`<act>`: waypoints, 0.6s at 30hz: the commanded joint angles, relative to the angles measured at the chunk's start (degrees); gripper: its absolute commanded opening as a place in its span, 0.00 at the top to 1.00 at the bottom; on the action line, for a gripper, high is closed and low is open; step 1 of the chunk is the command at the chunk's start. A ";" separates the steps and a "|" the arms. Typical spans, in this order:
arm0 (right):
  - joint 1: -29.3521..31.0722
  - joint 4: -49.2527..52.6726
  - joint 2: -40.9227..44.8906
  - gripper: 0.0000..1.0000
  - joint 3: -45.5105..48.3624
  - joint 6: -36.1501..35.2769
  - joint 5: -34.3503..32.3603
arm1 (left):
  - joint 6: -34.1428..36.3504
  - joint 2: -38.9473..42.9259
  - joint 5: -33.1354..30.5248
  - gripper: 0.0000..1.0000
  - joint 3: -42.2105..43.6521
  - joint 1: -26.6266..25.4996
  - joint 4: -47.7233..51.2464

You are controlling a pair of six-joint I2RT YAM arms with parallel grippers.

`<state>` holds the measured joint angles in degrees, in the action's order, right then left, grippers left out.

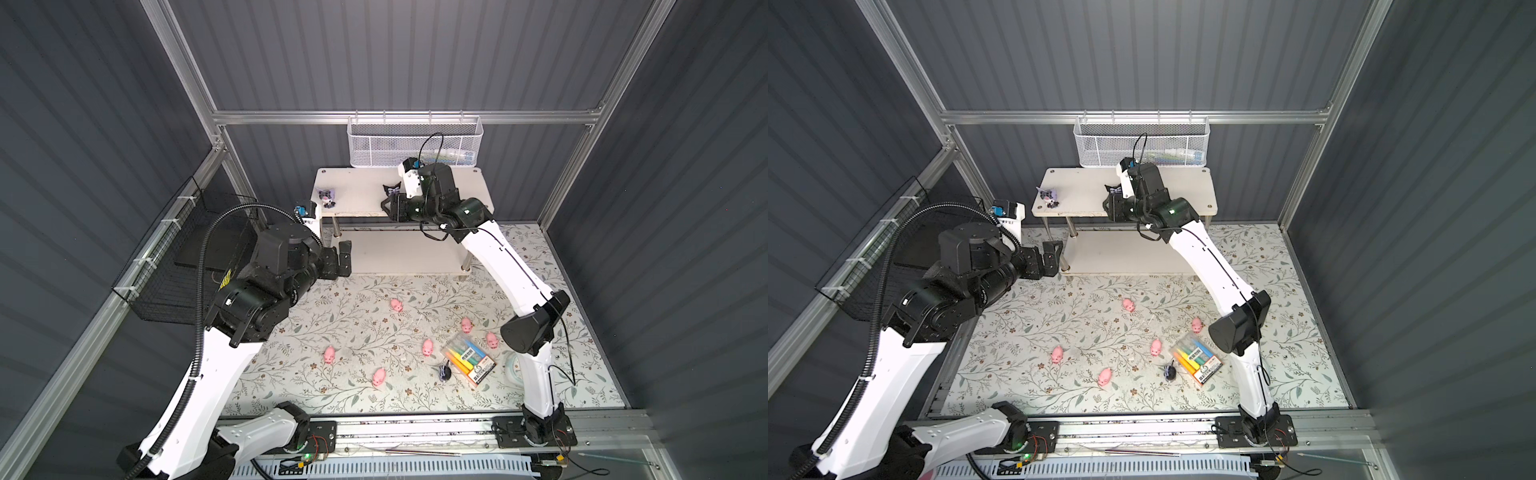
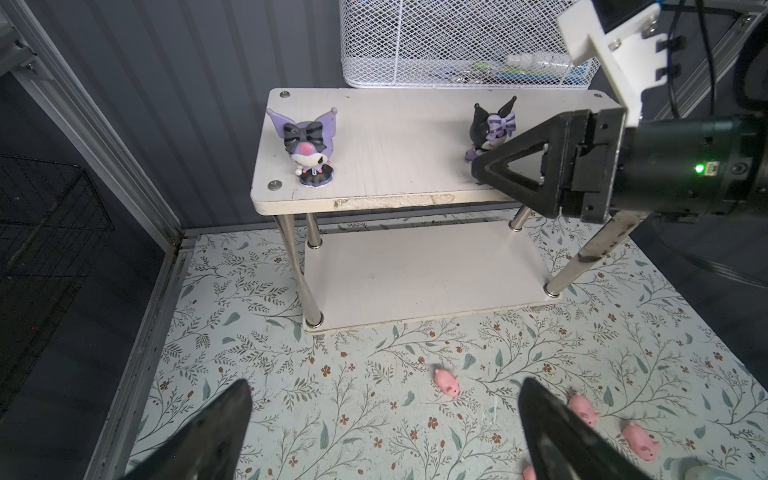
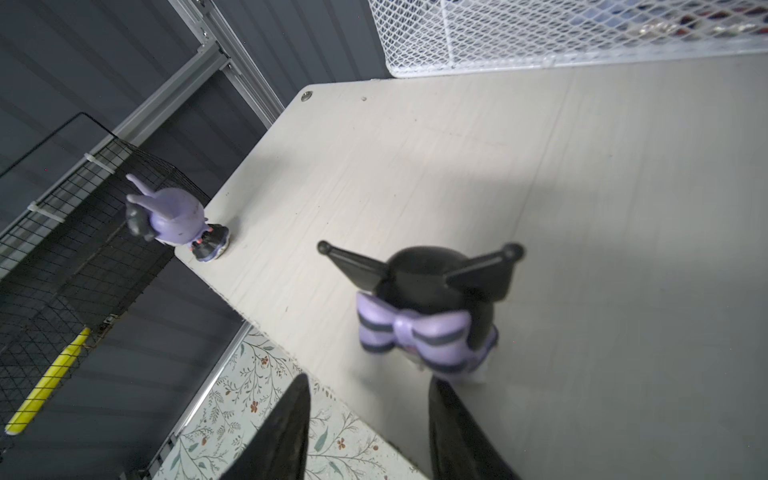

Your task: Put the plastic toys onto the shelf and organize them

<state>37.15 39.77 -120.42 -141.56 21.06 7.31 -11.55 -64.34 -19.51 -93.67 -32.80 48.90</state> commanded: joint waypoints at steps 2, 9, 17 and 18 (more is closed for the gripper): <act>1.54 0.99 7.33 0.41 0.27 -2.72 -3.22 | 1.07 1.11 -0.02 0.00 0.06 0.36 1.11; 2.14 -0.11 18.36 0.31 10.89 -3.73 -7.02 | 0.71 2.52 1.06 0.00 1.83 0.34 0.27; 4.00 -4.75 37.96 0.17 38.99 -2.65 -13.72 | -4.55 9.82 4.72 0.00 11.83 0.36 1.42; 4.40 -5.08 40.09 0.16 42.10 -2.41 -14.56 | -5.32 11.11 5.38 0.00 14.67 0.36 1.45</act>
<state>40.42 35.90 -84.25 -105.58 18.00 -3.07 -13.80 -56.49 -16.88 -83.74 -32.80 48.99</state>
